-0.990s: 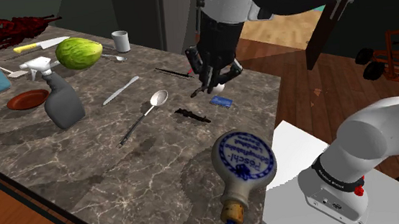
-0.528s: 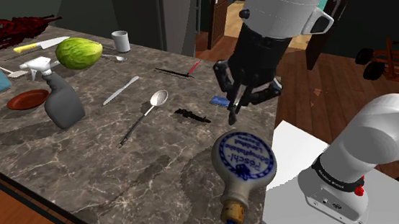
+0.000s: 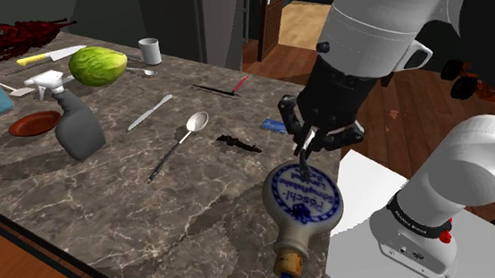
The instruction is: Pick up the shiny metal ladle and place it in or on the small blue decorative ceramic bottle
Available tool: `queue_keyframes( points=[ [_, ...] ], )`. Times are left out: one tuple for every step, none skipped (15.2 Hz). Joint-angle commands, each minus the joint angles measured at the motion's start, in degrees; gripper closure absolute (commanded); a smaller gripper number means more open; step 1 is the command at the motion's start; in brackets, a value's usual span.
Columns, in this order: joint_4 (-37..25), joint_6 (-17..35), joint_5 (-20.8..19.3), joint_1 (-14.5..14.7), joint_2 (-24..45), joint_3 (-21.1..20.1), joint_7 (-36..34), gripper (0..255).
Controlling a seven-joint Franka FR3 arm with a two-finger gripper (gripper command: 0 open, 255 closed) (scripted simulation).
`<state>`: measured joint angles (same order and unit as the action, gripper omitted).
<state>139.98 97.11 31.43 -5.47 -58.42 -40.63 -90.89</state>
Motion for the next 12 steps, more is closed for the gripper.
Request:
queue_keyframes(
  points=[
    [1.42, 1.27, 0.75, 0.29, -0.24, -0.85, -0.01, 255],
    [2.14, 1.91, 1.11, 0.44, -0.35, -1.23, 0.04, 255],
    [2.85, 2.54, 1.47, 0.57, -0.44, -1.63, 0.09, 255],
    [3.55, 3.18, 1.84, 0.71, -0.53, -2.03, 0.14, 255],
    [4.24, 3.83, 2.22, 0.85, -0.59, -2.45, 0.18, 255],
    [4.93, 4.48, 2.61, 0.98, -0.65, -2.87, 0.23, 255],
    [5.6, 5.13, 3.0, 1.11, -0.69, -3.31, 0.28, 255],
    [6.64, 6.18, 3.63, 1.32, -0.71, -4.01, 0.35, 255],
    [6.64, 6.18, 3.63, 1.32, -0.71, -4.01, 0.35, 255],
    [6.64, 6.18, 3.62, 1.32, -0.72, -4.01, 0.35, 255],
    [6.64, 6.18, 3.63, 1.31, -0.71, -4.01, 0.35, 255],
    [6.64, 6.18, 3.63, 1.31, -0.71, -4.01, 0.35, 255]
  ],
)
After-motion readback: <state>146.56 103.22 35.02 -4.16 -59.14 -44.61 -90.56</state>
